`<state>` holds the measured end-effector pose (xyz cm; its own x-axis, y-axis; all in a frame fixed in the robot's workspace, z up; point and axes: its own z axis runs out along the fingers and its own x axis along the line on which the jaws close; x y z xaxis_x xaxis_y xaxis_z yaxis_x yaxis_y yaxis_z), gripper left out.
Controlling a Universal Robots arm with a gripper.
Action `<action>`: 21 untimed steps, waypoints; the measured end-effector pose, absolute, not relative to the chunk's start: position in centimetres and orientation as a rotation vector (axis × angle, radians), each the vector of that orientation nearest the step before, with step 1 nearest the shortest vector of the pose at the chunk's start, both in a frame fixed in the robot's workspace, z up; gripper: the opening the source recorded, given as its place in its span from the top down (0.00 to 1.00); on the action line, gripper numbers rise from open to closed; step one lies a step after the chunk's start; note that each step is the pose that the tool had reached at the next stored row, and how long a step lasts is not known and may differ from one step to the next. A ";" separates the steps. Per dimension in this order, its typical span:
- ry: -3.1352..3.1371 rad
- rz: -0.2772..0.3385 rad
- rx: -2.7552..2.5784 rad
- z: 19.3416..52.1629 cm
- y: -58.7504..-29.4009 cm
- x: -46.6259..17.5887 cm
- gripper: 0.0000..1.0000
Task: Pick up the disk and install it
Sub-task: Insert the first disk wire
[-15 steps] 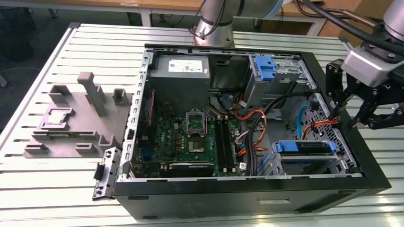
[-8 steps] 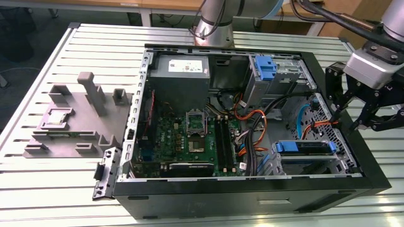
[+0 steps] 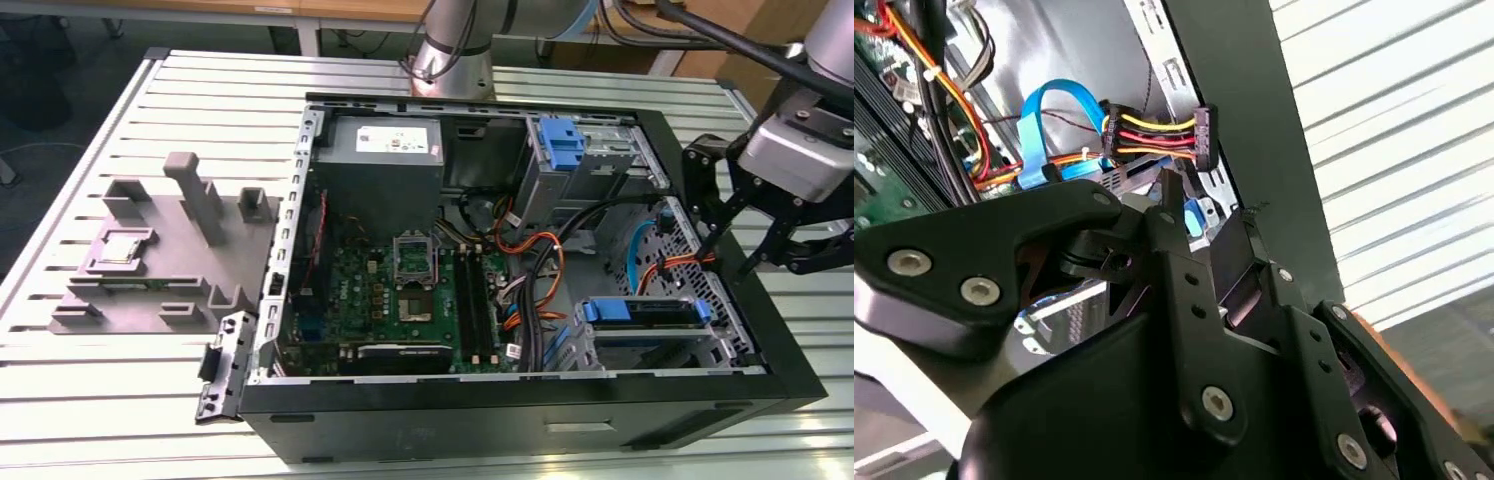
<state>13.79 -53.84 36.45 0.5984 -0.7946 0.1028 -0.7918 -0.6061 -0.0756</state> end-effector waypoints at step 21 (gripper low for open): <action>1.251 -0.211 -2.864 36.0 -52.8 14.1 0.62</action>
